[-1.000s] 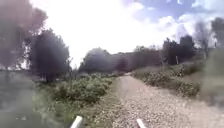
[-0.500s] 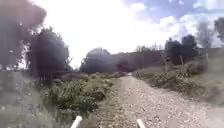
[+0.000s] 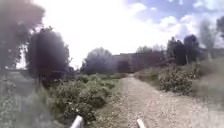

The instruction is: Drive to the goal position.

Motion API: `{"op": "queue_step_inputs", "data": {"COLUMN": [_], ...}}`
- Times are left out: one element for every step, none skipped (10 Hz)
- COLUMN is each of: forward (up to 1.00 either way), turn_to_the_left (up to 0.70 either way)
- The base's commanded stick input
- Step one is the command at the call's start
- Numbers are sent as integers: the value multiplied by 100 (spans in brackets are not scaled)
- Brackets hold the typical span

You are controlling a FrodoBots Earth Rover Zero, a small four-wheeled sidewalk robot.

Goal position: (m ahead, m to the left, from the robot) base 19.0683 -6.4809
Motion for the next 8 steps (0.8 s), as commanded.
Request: {"op": "queue_step_inputs", "data": {"forward": [63, 53, 52, 54, 56, 57, 57, 57], "turn_to_the_left": [0, 0, 0, 0, -2, -29, -57, -57]}}
